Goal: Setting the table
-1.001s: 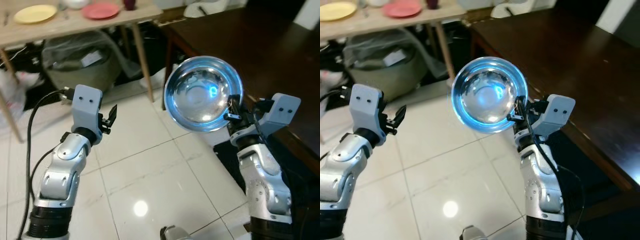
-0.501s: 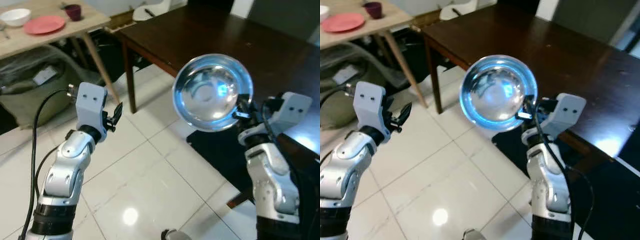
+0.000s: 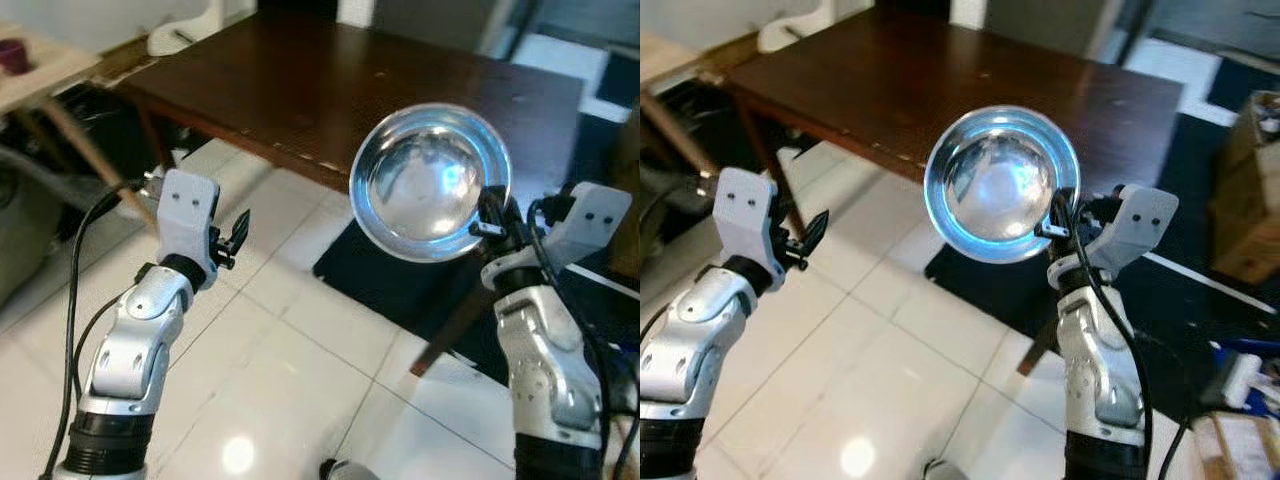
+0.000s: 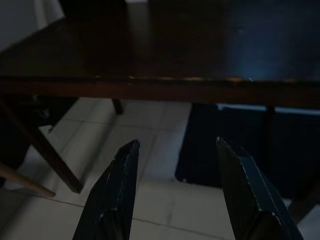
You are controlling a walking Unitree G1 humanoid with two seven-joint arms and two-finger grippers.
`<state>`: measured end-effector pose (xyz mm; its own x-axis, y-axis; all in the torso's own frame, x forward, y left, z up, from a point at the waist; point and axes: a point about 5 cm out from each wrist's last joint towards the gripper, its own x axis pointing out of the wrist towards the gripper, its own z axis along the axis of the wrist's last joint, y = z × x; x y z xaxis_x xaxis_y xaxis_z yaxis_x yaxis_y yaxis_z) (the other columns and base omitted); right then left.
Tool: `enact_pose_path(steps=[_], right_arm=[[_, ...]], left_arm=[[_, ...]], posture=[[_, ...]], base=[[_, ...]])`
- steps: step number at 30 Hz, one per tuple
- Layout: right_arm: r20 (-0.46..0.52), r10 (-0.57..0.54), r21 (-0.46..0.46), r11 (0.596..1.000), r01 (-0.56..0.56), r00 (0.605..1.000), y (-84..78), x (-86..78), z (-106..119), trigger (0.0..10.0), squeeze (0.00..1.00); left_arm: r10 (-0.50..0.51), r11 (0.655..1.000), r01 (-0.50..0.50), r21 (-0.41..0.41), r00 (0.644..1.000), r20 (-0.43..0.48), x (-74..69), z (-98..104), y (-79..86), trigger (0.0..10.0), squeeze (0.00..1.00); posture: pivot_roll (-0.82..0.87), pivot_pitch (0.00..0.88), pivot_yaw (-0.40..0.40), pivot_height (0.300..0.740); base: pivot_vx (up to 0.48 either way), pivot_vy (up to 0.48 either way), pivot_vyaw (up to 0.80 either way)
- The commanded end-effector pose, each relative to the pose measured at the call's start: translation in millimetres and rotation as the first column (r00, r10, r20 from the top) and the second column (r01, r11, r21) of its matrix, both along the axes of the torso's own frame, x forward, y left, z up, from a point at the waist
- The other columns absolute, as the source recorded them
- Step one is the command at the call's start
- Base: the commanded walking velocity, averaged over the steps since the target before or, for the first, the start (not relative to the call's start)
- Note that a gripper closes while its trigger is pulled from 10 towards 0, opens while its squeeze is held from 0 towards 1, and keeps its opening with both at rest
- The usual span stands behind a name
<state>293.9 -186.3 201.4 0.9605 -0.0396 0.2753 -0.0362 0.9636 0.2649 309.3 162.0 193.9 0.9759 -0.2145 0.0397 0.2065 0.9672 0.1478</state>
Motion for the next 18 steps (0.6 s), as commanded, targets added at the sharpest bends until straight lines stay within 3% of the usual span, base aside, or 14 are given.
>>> enact_pose_path(steps=[1, 18], right_arm=[[0.013, -0.005, 0.010, 1.000, 0.005, 1.000, -1.1, -1.4, 1.5, 10.0, 0.00], [0.014, 0.002, 0.018, 1.000, -0.002, 1.000, -0.3, -0.4, 2.3, 10.0, 0.00]], left_arm=[[0.004, 1.000, -0.004, -0.003, 1.000, -0.023, 0.4, -5.6, 2.3, 10.0, 0.00], [0.016, 1.000, -0.016, 0.001, 1.000, -0.012, 2.3, -4.3, 2.9, 10.0, 0.00]], posture=[[-0.10, 0.044, 0.070, 0.740], [-0.10, 0.043, 0.073, 0.740]], base=[[0.000, 0.000, -0.80], [0.000, 0.000, -0.80]])
